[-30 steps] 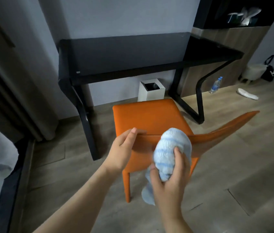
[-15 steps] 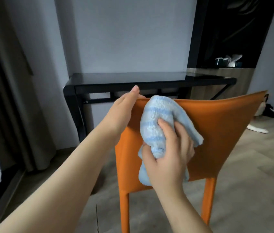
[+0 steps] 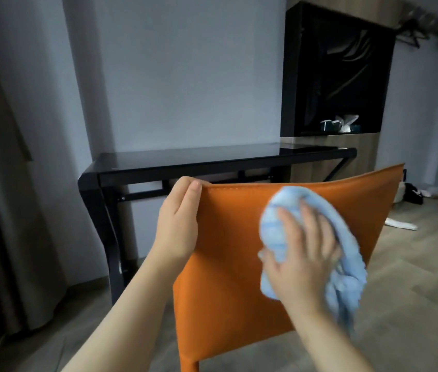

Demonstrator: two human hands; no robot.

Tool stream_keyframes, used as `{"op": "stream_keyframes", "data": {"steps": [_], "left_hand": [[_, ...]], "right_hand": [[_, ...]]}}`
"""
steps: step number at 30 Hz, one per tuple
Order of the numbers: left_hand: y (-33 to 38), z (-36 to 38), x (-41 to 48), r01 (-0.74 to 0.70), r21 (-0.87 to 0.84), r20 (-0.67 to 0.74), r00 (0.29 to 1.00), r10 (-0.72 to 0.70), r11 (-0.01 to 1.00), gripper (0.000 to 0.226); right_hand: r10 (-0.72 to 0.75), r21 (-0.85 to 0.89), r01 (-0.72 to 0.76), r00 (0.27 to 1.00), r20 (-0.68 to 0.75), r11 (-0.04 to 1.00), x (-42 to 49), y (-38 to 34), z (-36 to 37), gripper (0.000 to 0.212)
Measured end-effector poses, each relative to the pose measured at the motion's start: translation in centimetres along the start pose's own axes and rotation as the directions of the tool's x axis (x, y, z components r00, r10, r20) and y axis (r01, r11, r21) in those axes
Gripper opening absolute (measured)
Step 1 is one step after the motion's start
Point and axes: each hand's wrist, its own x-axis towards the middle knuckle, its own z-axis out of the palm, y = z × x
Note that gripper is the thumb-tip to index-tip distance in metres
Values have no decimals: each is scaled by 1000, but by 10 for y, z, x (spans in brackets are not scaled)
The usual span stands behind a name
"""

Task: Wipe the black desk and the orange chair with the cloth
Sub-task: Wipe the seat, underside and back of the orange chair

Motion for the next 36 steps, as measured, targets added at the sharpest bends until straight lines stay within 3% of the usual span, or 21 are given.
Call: {"op": "stream_keyframes", "data": {"steps": [1, 2, 3, 4, 6, 8, 10, 11, 12, 14, 16, 18, 19, 20, 23, 25, 27, 29, 31, 33, 36], "left_hand": [[-3, 1, 0, -19, -3, -10, 1000, 19, 1000, 31], [-5, 4, 0, -47, -1, -42, 998, 47, 999, 31], [-6, 6, 0, -70, 8, -79, 994, 70, 998, 31], [-8, 9, -1, -86, 21, -106, 990, 88, 996, 29], [-9, 11, -1, -119, 36, -125, 985, 122, 992, 28], [-9, 11, -1, -145, 37, -143, 978, 149, 989, 28], [-10, 13, -2, -155, 39, -166, 973, 159, 987, 27], [-10, 14, -3, -153, 49, -174, 972, 160, 987, 28], [-10, 14, -4, -151, 61, -180, 971, 160, 987, 28], [-10, 16, -3, -155, 72, -196, 966, 166, 985, 29], [-11, 18, -3, -155, 87, -213, 962, 170, 984, 28], [-13, 20, -3, -144, 107, -239, 957, 166, 984, 28], [-14, 21, -4, -144, 109, -252, 953, 167, 984, 28], [-14, 21, -4, -147, 106, -262, 950, 171, 983, 28], [-14, 22, -4, -164, 113, -294, 936, 191, 980, 27], [-14, 24, -4, -159, 106, -323, 928, 185, 982, 27], [-14, 29, -4, -146, 101, -343, 923, 173, 984, 27], [-13, 31, -3, -136, 114, -360, 918, 169, 984, 27], [-13, 31, -4, -138, 122, -356, 918, 173, 983, 27], [-12, 29, -6, -149, 127, -349, 919, 184, 981, 26], [-11, 30, -6, -171, 123, -360, 910, 205, 978, 27]], "right_hand": [[280, 149, -275, 960, -13, 950, 6, 15, -2, 57], [559, 336, -531, 829, 15, 778, 13, 25, 0, 56], [735, 459, -672, 675, 56, 582, 16, 28, 3, 55], [784, 467, -713, 617, 64, 523, 18, 18, 5, 54], [571, 376, -524, 821, -16, 764, 15, -20, 2, 51], [84, 217, -69, 994, -62, 974, -2, -53, 4, 44], [-236, 97, 240, 970, -54, 966, 2, -49, 8, 38], [-253, 76, 259, 965, -75, 963, 13, -35, 10, 38], [-183, 99, 193, 978, -105, 976, 26, -17, 9, 39], [166, 300, -119, 977, -135, 947, 57, 30, 2, 41], [577, 499, -466, 813, -85, 731, 89, 85, -1, 31], [817, 639, -642, 576, 39, 423, 104, 116, -1, 26], [842, 629, -679, 535, 71, 378, 104, 113, 3, 30], [827, 574, -692, 561, 44, 439, 99, 105, 7, 37], [574, 440, -494, 816, -61, 749, 82, 74, 11, 48], [428, 444, -369, 903, -37, 817, 87, 86, 9, 40], [574, 432, -512, 819, -16, 742, 101, 117, 6, 36], [784, 519, -697, 615, 77, 495, 114, 142, 2, 34], [853, 575, -743, 504, 140, 344, 114, 149, 1, 25], [818, 634, -686, 557, 143, 356, 112, 136, 1, 9], [693, 655, -584, 710, 127, 479, 124, 110, 3, 19]]}}
